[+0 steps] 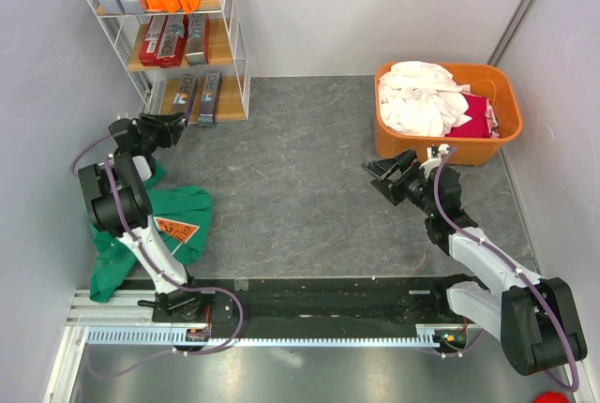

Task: Place and organize the toothpastes onto the shelf
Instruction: Place the toothpaste on the shelf.

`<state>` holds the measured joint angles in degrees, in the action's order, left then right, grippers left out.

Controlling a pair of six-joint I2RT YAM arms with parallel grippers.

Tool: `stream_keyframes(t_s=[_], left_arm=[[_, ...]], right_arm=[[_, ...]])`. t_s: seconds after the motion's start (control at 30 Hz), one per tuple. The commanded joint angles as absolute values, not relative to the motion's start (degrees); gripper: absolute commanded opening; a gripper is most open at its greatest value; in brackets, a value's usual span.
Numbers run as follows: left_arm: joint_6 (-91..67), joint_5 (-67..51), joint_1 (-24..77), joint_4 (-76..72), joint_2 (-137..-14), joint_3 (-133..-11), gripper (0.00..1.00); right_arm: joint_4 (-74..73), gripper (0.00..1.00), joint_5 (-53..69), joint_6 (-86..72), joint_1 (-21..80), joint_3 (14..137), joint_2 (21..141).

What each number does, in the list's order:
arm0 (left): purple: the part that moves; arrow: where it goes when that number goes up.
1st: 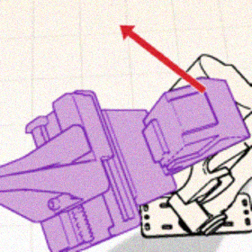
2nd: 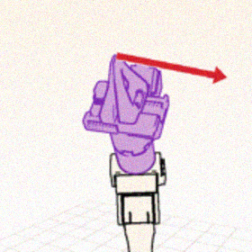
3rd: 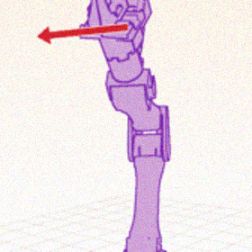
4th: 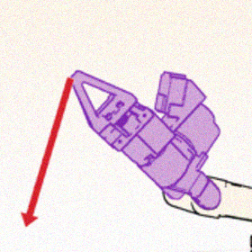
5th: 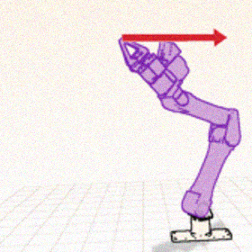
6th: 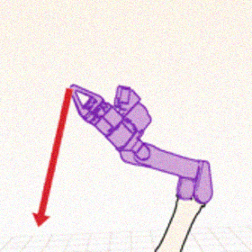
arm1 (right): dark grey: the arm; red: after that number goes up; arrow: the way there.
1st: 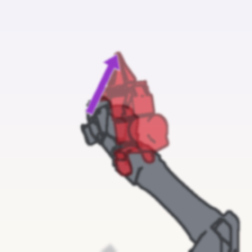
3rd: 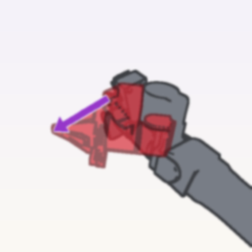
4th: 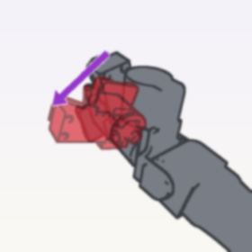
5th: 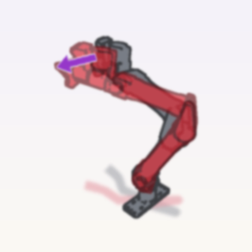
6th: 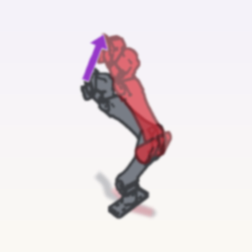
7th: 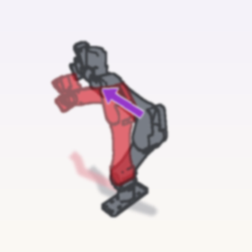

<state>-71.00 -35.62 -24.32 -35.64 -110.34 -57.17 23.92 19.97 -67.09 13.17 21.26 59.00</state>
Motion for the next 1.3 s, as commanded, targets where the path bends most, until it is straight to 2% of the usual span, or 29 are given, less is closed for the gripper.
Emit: stream_keyframes(t_s=[0.0, 0.17, 0.5, 0.67, 0.7, 0.73, 0.8, 0.83, 0.9, 0.93, 0.97, 1.27], left_arm=[[-68.38, -32.00, -22.59, -33.57, -113.90, -64.33, 0.21], [-62.94, -29.80, -21.10, -24.28, -118.55, -73.46, 0.23], [-62.49, -33.31, -20.04, -22.06, -129.28, -84.19, 0.24], [-62.14, -31.47, -19.16, -20.75, -132.27, -85.43, 0.29], [-61.44, -31.38, -19.07, -19.18, -132.62, -87.17, 0.32], [-60.65, -31.03, -18.99, -17.42, -133.06, -88.14, 0.44], [-58.29, -30.67, -19.16, -12.40, -133.77, -89.90, 0.56], [-57.58, -30.33, -19.16, -11.52, -133.68, -89.83, 0.66], [-55.91, -29.62, -19.16, -9.59, -132.72, -88.78, 0.76], [-55.46, -28.92, -19.25, -9.32, -132.28, -88.16, 0.92], [-55.11, -28.83, -19.25, -9.14, -131.49, -87.63, 0.99], [-53.53, -28.92, -18.81, -9.05, -126.22, -79.37, 1.00]], right_arm=[[22.59, 0.98, 21.09, -65.13, 13.18, 24.26, 58.27], [20.92, 0.98, 20.48, -64.60, 13.01, 24.00, 56.69], [19.16, 0.98, 20.39, -63.81, 12.74, 23.73, 56.16], [18.90, 0.98, 20.48, -63.72, 12.66, 23.99, 56.25], [18.46, 0.98, 20.57, -63.46, 12.57, 24.17, 56.25], [18.20, 0.98, 20.74, -63.28, 12.66, 24.26, 56.16], [17.15, 0.98, 21.00, -62.67, 12.57, 24.61, 56.25], [16.96, 0.98, 21.01, -62.58, 12.57, 24.52, 56.25], [17.05, 0.98, 21.09, -62.75, 12.57, 24.09, 56.16], [17.05, 0.98, 21.18, -62.75, 12.57, 24.08, 56.08], [17.05, 0.98, 21.18, -62.75, 12.48, 23.91, 56.07], [17.31, 0.98, 22.06, -62.84, 12.57, 23.56, 55.90]])
